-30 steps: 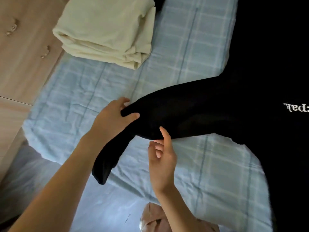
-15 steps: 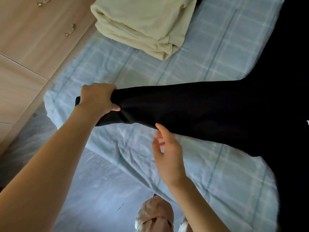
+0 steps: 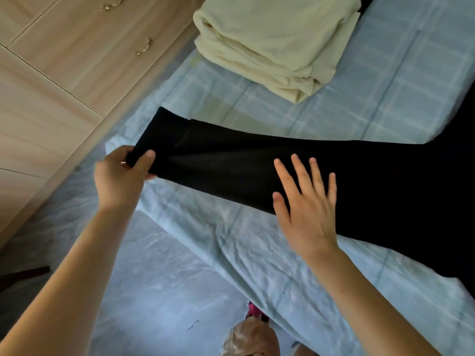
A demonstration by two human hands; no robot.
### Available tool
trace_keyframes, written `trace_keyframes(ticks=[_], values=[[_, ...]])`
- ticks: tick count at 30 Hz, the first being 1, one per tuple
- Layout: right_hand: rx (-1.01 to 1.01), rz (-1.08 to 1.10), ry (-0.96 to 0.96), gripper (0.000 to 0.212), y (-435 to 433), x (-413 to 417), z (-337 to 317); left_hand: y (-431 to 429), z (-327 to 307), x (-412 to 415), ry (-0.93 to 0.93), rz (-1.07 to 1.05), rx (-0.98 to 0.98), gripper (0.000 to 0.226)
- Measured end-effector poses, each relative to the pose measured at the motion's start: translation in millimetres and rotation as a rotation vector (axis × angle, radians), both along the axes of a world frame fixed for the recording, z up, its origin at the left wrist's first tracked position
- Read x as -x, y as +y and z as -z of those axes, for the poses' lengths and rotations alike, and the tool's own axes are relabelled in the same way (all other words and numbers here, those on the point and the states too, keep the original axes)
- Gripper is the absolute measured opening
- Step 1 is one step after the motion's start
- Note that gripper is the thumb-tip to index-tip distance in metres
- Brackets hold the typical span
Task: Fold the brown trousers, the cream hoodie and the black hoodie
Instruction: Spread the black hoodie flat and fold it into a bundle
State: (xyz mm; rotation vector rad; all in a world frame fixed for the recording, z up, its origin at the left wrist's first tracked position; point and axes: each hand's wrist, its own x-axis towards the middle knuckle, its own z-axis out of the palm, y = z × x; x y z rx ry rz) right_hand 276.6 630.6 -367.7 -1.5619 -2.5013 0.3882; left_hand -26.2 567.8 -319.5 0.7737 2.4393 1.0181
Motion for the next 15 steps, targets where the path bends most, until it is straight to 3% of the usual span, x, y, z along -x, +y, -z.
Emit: trace_keyframes(ticks=[2,4,7,9,11,15], values=[[-0.104,-0.037,0.028,0.055,5.5,13.3,-3.0,2.5,3.6,11.9,-0.058,-0.039,-0.03,0.011],[-0.062,-0.057,-0.021,0.055,18.6,27.6,-1.0,7.4,14.0,7.7,-0.21,-0.089,-0.017,0.01],[0.067,-0.065,-0.153,0.056,27.1,37.5,13.5,9.5,19.8,-9.5,-0.517,-0.324,-0.224,0.03],[0.057,-0.065,-0.164,0.055,28.2,36.0,20.0,4.9,21.9,-22.0,-0.649,-0.365,-0.355,0.039],[0.061,-0.079,-0.159,0.057,27.4,34.5,19.9,-2.3,25.0,-39.7,-0.67,-0.247,-0.4,0.044],[0.119,-0.064,-0.099,0.056,29.2,38.1,9.8,4.3,16.9,-57.5,-0.463,0.023,-0.311,0.049]])
